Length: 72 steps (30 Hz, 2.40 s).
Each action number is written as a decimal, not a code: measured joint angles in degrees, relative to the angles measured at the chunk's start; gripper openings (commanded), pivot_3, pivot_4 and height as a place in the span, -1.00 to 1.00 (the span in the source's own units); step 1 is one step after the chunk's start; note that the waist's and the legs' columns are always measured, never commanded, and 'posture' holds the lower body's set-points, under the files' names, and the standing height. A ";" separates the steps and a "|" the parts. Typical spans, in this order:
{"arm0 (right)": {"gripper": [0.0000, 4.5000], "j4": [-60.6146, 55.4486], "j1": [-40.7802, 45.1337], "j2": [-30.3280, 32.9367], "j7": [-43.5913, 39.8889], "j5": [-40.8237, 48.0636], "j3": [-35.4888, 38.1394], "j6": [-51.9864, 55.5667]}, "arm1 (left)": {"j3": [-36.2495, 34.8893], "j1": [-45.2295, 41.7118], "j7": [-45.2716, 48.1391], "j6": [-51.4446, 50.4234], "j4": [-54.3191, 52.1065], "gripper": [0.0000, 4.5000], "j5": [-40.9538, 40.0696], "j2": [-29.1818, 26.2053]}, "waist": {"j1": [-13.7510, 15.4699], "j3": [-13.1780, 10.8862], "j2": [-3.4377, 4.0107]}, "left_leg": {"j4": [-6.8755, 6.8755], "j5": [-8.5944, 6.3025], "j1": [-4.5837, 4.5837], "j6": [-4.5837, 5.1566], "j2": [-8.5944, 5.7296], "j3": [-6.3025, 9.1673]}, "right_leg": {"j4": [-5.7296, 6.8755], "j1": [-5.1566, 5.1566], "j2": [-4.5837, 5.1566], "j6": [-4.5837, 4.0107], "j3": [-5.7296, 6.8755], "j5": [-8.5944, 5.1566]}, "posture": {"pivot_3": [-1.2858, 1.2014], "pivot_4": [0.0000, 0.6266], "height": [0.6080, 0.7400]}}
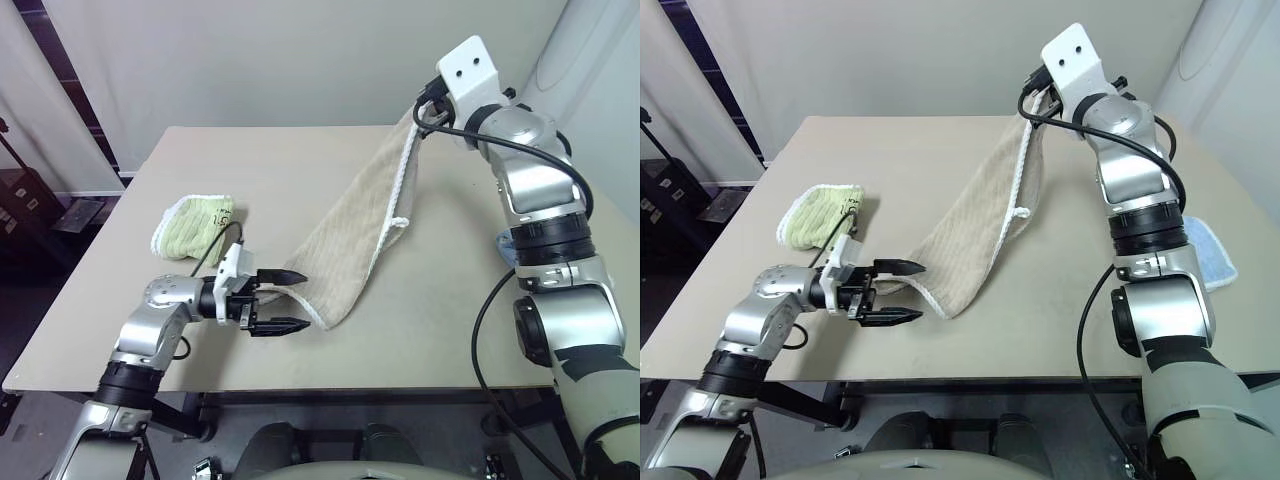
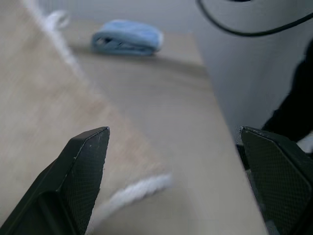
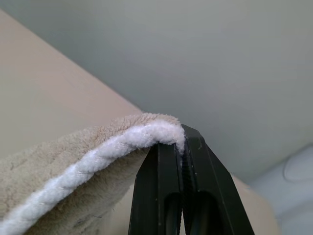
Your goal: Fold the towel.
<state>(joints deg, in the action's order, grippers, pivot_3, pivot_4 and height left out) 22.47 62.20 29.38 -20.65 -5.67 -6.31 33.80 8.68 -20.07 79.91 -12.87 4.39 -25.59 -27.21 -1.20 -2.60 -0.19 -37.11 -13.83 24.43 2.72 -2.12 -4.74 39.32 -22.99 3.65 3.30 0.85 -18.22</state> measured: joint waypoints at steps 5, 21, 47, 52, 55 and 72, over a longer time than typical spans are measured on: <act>-0.98 2.25 1.67 -0.64 1.35 -0.37 0.43 -0.78 | 6.40 -5.44 0.21 -1.40 3.60 1.00 2.98 4.17 | -0.05 0.00 0.00 | 0.00 0.11 -0.02 0.05 0.00 0.00 | 0.05 0.00 -0.01 0.04 0.01 0.02 | 0.03 -1.00 0.70; -0.98 1.25 -0.81 -0.90 2.18 -0.50 1.15 0.05 | 7.23 -13.20 -3.17 6.02 26.09 1.00 13.15 2.10 | -1.36 0.00 0.00 | -0.04 0.09 0.00 0.16 0.00 0.03 | 0.23 -0.09 -0.01 0.09 0.00 0.04 | 0.03 -1.00 0.70; -0.98 -13.40 -6.18 -0.32 1.24 -2.61 0.88 7.21 | -3.77 -20.76 -8.55 22.89 43.33 1.00 14.79 4.73 | -1.38 0.02 -0.03 | -0.10 0.03 0.09 0.07 0.00 0.02 | 0.24 -0.15 0.00 0.34 0.01 0.20 | 0.03 -1.00 0.70; -0.98 -13.41 -6.17 -0.99 0.99 -1.46 1.59 8.31 | -5.97 -20.09 -5.51 20.84 37.95 1.00 12.51 1.91 | -1.30 0.02 -0.03 | -0.10 0.04 0.09 0.09 0.00 0.02 | 0.25 -0.15 0.00 0.34 0.01 0.20 | 0.03 -1.00 0.70; -0.98 -13.30 -6.18 -1.01 0.99 -1.46 1.60 8.20 | -6.02 -17.20 -2.31 17.31 29.74 1.00 9.70 1.69 | -1.31 0.02 -0.03 | -0.11 0.04 0.09 0.08 0.00 0.01 | 0.20 -0.10 0.00 0.34 0.00 0.20 | 0.03 -1.00 0.70; -0.98 -12.15 -6.46 -1.08 0.79 -0.46 2.26 9.18 | 6.60 -9.99 0.33 15.15 25.91 1.00 14.69 8.05 | -1.30 0.03 -0.02 | -0.19 0.19 0.04 0.17 0.00 0.02 | 0.36 -0.12 0.00 0.23 0.00 0.25 | 0.03 -1.00 0.70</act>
<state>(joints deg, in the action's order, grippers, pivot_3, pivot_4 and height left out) 10.32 55.73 28.31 -19.87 -6.14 -4.06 42.98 15.28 -30.06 80.24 2.28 30.29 -10.91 -19.17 -2.50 -2.57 -0.21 -37.30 -13.64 24.47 2.89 -2.12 -4.73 39.68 -23.11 3.65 3.53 0.85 -17.97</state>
